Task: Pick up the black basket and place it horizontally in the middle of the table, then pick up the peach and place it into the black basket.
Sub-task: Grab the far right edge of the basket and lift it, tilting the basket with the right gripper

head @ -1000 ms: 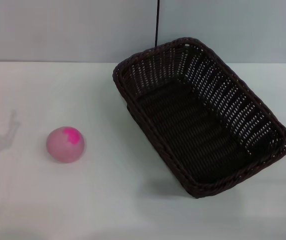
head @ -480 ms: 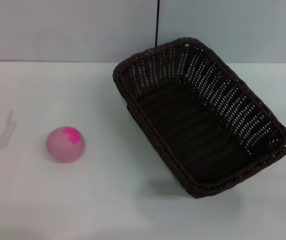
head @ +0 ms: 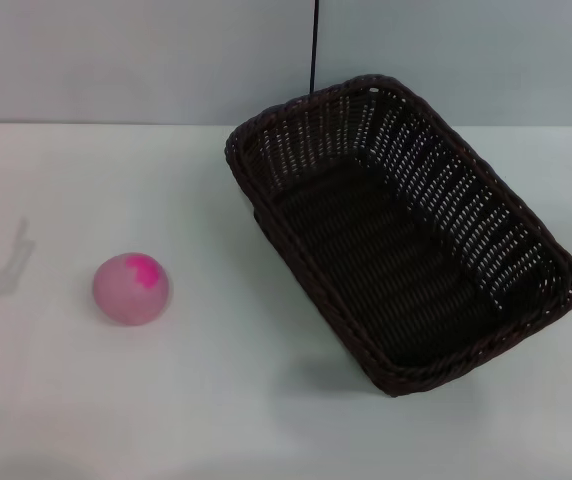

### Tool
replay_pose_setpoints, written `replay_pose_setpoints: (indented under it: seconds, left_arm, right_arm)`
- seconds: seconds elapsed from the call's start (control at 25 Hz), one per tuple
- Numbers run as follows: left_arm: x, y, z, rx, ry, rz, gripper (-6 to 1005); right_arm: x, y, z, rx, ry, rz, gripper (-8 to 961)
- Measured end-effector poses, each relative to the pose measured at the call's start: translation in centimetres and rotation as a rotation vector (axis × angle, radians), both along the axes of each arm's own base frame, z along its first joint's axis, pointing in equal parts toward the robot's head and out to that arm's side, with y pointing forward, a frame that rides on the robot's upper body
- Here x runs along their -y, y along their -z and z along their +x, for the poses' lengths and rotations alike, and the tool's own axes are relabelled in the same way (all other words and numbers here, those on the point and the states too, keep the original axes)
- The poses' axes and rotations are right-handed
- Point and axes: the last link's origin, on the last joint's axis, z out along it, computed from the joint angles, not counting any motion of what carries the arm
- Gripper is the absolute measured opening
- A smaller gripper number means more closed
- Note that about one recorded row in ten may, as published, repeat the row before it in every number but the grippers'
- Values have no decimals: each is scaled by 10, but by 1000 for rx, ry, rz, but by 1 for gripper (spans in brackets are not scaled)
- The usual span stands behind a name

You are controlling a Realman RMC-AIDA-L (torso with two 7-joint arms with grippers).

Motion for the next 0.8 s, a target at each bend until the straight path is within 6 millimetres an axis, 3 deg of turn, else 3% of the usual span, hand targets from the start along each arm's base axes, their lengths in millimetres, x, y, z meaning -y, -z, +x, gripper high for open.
replay_pose_setpoints:
  seconds: [0.16,0.2,0.24,0.32,0.48,0.56,0.6,0.76,0.8]
  left_arm:
    - [2,0,0,2,-1,3,839]
    - [2,0,0,2,-1,3,839]
    - [2,0,1,5,2,5,838]
    - [3,0,1,9,7,7,838]
    - [4,1,1,11,5,6,838]
    - [4,1,2,12,6,4,838]
    - [4,1,2,12,6,4,838]
    - [5,2,1,13,4,0,837]
    - [5,2,1,13,4,0,837]
  right_arm:
    - [-35,-7,-20,86,93,-199,800]
    - [-35,-7,-20,86,93,-199,800]
    - [-51,-1,-28,118,101,-265,799]
    - [-58,3,-31,136,101,-289,798]
    - [-82,27,-42,186,95,-366,795]
    - [-98,52,-48,219,90,-420,794]
    - [-98,52,-48,219,90,-420,793]
    - [-114,93,-57,287,71,-473,790]
    - [-114,93,-57,287,71,-473,789]
